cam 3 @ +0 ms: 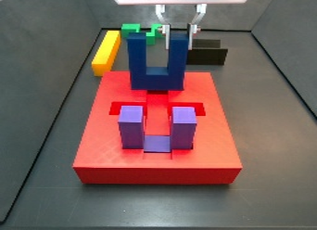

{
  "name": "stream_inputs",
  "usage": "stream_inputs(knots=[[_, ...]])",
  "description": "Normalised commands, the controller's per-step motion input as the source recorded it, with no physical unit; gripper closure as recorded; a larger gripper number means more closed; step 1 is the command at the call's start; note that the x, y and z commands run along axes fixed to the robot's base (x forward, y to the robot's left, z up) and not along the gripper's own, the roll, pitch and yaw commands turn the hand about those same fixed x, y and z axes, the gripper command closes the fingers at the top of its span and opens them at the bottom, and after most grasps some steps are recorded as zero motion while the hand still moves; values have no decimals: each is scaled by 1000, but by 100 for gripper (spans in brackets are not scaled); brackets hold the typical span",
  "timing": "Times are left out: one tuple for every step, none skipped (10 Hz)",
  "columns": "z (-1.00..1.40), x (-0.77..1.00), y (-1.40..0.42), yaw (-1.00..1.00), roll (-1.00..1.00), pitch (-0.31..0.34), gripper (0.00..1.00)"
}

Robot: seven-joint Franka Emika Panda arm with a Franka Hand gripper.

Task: Pick up the blue object. Move up. Place the blue object on the fixture. Regrasp the blue object. Move to above the board. Insert the blue object.
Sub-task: Insert the blue object.

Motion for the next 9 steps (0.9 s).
stream_inputs(knots=[[-297,149,91,40,293,0,100],[-211,180,171,9,334,3,100],[-51,37,203,0,310,23,100],[14,0,114,0,116,49,100],[-77,-3,-71,49,249,1,100],[-46,-97,-449,226,407,0,100],[-137,0,-483,243,407,3,100],[-303,0,-397,174,397,0,100],[-463,31,-106,146,290,0,100]])
